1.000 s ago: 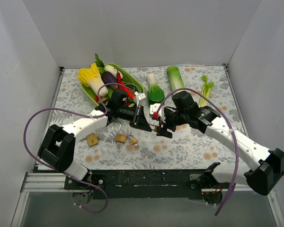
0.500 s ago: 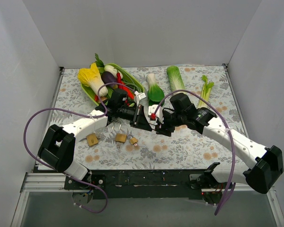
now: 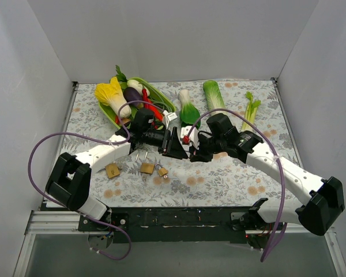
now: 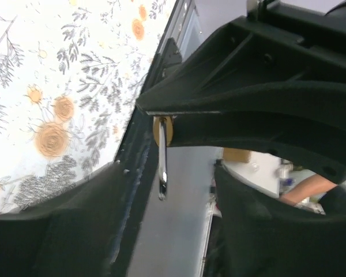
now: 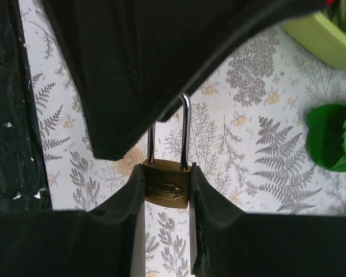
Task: Lock with the key
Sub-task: Place the lock at the center of the board.
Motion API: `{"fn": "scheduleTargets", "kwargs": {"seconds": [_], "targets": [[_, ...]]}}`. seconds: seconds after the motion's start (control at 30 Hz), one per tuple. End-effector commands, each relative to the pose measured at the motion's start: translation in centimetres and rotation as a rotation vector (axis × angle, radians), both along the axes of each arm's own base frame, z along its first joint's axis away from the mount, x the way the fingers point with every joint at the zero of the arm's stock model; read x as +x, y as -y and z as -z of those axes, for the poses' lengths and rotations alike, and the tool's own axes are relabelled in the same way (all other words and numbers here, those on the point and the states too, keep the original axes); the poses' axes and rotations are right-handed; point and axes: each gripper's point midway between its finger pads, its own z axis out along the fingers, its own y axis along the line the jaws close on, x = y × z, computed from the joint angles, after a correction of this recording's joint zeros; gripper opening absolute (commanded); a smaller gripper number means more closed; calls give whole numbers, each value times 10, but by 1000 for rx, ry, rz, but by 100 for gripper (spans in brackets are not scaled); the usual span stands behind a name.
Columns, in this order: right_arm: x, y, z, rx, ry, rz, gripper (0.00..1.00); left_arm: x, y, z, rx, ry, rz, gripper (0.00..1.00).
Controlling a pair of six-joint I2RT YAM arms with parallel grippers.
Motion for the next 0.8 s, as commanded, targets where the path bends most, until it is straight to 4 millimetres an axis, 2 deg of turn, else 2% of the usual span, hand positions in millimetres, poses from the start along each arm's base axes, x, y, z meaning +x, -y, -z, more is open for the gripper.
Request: {"fn": "scheduleTargets", "kwargs": {"seconds": [0.0,0.03,0.07,0.1,0.17,0.23,0.27,0.33,0.37,0.4,0.57,0.67,0.77], "targets": [[8,19,-1,41,-104,122,1,8,-14,-18,-42,110,-42,82],[2,27,7,29,-168,142,1,14,-18,-17,-35,130,-75,87],[8,40,11,28,-204,205,1,22,-23,-20,-39,167,-104,98],[11,48,15,21,-229,251,1,23,-28,-26,-42,203,-126,98],[11,69,29,-2,-297,347,1,34,-38,-24,-14,280,-183,98],[22,100,42,-12,-374,518,1,38,-44,-31,2,358,-207,98],[25,123,52,-29,-429,630,1,42,-49,-28,39,375,-231,98],[29,150,66,-59,-506,771,1,44,-54,-31,55,463,-220,98],[38,172,68,-59,-511,868,1,45,-57,-29,74,478,-233,98],[46,184,66,-60,-511,926,1,47,-59,-30,83,506,-242,98],[51,243,87,-180,-645,1121,1,51,-69,-38,91,640,-285,98],[49,265,98,-248,-697,1177,1,53,-70,-39,103,661,-284,98],[48,271,108,-284,-722,1198,1,56,-70,-33,131,648,-277,98]]}}
